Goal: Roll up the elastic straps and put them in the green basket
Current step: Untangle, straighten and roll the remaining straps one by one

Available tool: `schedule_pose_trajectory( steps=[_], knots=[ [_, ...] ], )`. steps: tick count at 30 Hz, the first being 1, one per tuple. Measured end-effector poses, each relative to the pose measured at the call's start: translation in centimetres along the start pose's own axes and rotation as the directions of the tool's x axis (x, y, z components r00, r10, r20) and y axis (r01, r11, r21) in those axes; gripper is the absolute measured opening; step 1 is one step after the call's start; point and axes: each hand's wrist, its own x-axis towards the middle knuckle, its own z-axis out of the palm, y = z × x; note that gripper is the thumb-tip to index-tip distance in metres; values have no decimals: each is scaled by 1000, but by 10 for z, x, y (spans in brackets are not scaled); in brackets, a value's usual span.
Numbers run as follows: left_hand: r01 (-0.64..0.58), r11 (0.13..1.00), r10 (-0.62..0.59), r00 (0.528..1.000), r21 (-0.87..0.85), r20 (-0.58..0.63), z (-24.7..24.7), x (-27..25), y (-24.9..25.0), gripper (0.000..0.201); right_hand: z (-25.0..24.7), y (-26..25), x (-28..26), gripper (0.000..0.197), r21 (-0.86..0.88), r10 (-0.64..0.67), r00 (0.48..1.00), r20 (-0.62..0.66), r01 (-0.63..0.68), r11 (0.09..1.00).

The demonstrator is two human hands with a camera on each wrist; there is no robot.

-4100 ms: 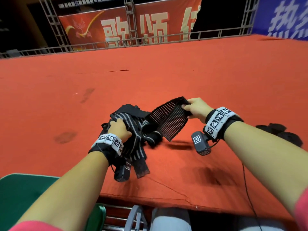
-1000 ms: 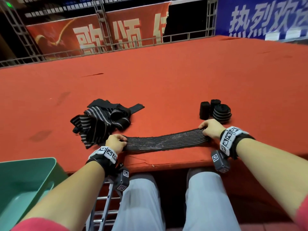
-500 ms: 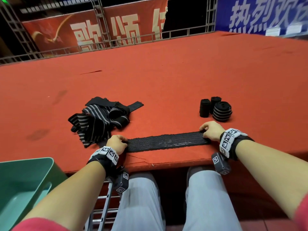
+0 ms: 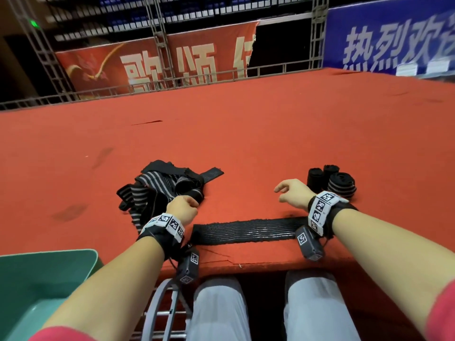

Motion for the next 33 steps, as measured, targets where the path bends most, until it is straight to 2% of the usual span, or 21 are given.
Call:
schedule_pose_trajectory(
  steps=[8,16,21,24,28,33],
  knots=[
    [-80,994,80,997,73,-4,-51,63,11,23,29,-77,66,27,57,-108,991,82,103,993],
    [-3,983,-2,1000,182,27,-97,131,-9,15,82,-165,148,27,115,-243,959,147,227,967],
    [55,959,-76,995,279,64,-106,160,-35,28,128,-206,185,33,116,-287,926,246,266,957],
    [51,950,-83,992,307,92,-109,171,-47,30,150,-224,204,38,43,-295,896,332,298,953],
    [31,960,-88,977,278,193,-110,179,-59,33,170,-243,222,47,-99,-310,850,427,384,918],
    [34,976,-88,965,216,249,-114,183,-70,35,190,-287,230,61,-116,-377,766,520,501,858]
  ],
)
